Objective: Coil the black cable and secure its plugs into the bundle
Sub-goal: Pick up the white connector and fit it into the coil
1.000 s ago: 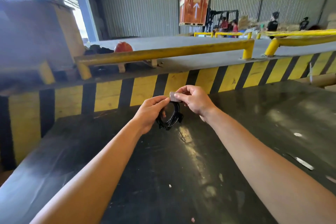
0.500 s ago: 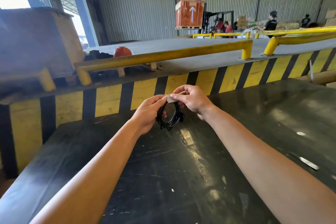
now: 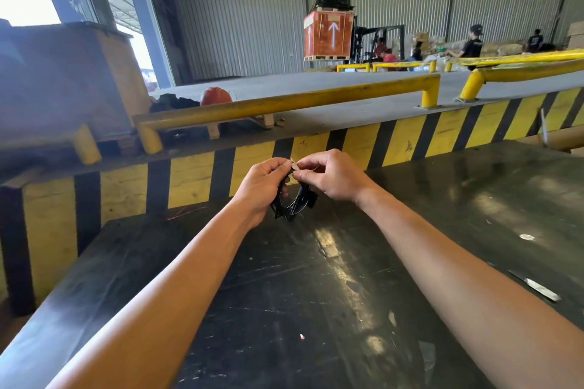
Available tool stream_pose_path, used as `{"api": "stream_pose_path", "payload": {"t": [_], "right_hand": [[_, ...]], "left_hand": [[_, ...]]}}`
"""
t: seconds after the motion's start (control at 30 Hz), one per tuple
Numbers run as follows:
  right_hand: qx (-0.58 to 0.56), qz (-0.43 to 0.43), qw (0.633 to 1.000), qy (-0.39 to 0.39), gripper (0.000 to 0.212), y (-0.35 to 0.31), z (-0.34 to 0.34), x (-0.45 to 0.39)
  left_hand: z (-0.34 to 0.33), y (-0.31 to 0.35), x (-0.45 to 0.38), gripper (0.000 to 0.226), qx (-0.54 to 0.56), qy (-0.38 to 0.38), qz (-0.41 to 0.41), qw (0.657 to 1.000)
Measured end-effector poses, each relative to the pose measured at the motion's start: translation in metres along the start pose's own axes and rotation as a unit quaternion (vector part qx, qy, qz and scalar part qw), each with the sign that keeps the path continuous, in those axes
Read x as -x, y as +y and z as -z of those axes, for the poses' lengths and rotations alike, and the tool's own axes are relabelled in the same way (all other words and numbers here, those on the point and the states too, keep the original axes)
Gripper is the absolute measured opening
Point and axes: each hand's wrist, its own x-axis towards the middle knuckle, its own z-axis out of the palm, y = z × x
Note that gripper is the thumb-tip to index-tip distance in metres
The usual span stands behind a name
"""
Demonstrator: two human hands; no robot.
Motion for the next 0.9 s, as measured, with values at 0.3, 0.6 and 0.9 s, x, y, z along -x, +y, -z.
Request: {"api": "stream_pose_path", "payload": {"t": [0.3, 0.6, 0.9], "right_hand": [[0.026, -0.019, 0.997, 0.069, 0.024, 0.002, -0.004, -0.001], [-0.104, -0.211, 0.953, 0.188, 0.033, 0.017, 0.006, -0.01], [-0.33, -0.181, 0.921, 0.104, 0.038, 0.014, 0.012, -0.004]], "left_hand": [[-0.01, 0.007, 0.004, 0.022, -0.062, 0.03, -0.023, 0.997], [-0.012, 0.007, 0.003, 0.023, -0.1, 0.016, -0.045, 0.994], [-0.004, 0.011, -0.001, 0.024, -0.118, -0.01, -0.034, 0.992]]}}
